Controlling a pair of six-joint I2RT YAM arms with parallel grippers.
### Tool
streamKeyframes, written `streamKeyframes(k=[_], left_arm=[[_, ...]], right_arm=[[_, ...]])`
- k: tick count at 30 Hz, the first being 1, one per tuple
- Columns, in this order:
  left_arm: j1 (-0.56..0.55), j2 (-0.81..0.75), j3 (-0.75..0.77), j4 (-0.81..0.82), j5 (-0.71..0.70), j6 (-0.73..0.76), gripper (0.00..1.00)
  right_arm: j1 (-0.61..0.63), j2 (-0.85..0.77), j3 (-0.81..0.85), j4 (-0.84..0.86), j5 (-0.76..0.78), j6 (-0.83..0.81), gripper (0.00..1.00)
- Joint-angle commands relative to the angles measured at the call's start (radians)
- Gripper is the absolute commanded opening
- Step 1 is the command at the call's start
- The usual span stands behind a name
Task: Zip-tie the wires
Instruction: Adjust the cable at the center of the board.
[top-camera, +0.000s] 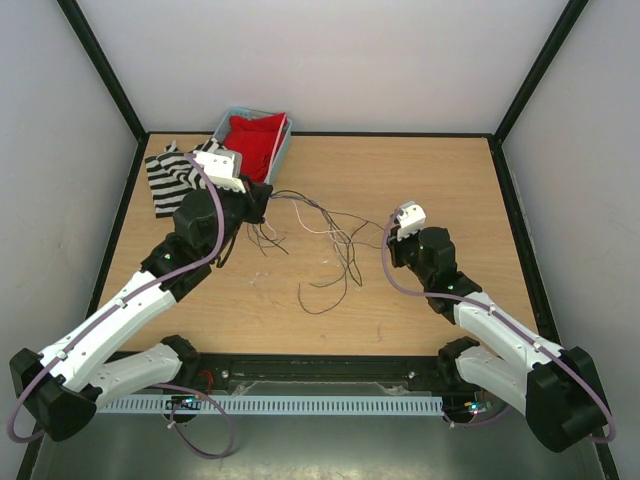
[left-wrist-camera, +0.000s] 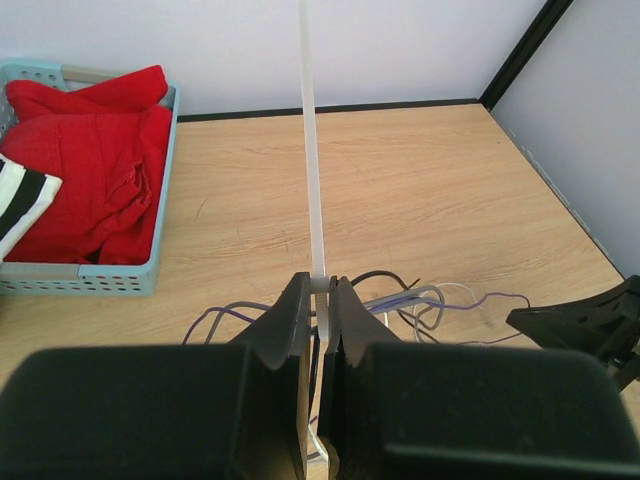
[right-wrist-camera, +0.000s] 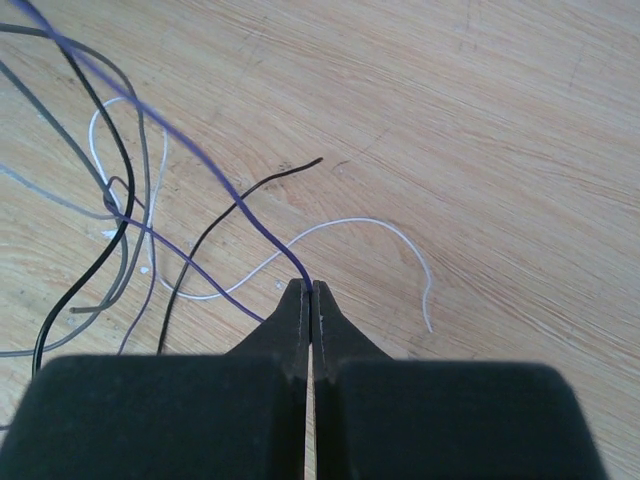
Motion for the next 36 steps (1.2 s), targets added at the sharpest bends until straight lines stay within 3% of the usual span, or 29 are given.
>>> streamKeyframes(k=[1, 2, 3, 4, 5, 7, 9, 16, 20, 30, 36], left_arm=[[0.009, -0.001, 0.007, 0.018, -0.004, -0.010, 0.00], [0.010, 0.000, 0.007, 0.018, 0.000, -0.010, 0.00], [0.011, 0.002, 0.008, 0.018, 0.003, -0.009, 0.00], [0.011, 0.004, 0.009, 0.018, 0.007, -0.009, 0.00], [0.011, 0.005, 0.010, 0.017, 0.010, -0.011, 0.00], [0.011, 0.007, 0.011, 0.018, 0.013, -0.011, 0.00], [0.012, 0.009, 0.012, 0.018, 0.015, -0.012, 0.00], [0.013, 0.010, 0.013, 0.018, 0.026, -0.013, 0.00], [0.013, 0.013, 0.015, 0.018, 0.033, -0.019, 0.00], [0.013, 0.013, 0.016, 0.017, 0.042, -0.023, 0.00], [0.013, 0.011, 0.016, 0.018, 0.048, -0.030, 0.00]], right_arm=[[-0.006, -0.007, -0.005, 0.011, -0.094, -0.016, 0.00], [-0.006, -0.006, 0.000, 0.012, -0.117, -0.021, 0.00], [-0.007, -0.007, 0.007, 0.013, -0.129, -0.016, 0.07], [-0.006, -0.010, 0.015, 0.015, -0.137, -0.005, 0.28], [-0.006, -0.023, 0.020, 0.024, -0.158, 0.001, 0.40], [-0.006, -0.048, 0.026, 0.063, -0.229, 0.000, 0.56], [-0.006, -0.074, 0.026, 0.118, -0.307, -0.017, 0.66], [-0.002, -0.115, -0.040, 0.407, -0.513, -0.092, 0.73], [0.073, -0.077, -0.050, 0.544, -0.614, -0.162, 0.73], [0.353, 0.150, 0.006, 0.603, -0.654, -0.459, 0.71], [0.389, 0.333, 0.082, 0.637, -0.626, -0.527, 0.69]])
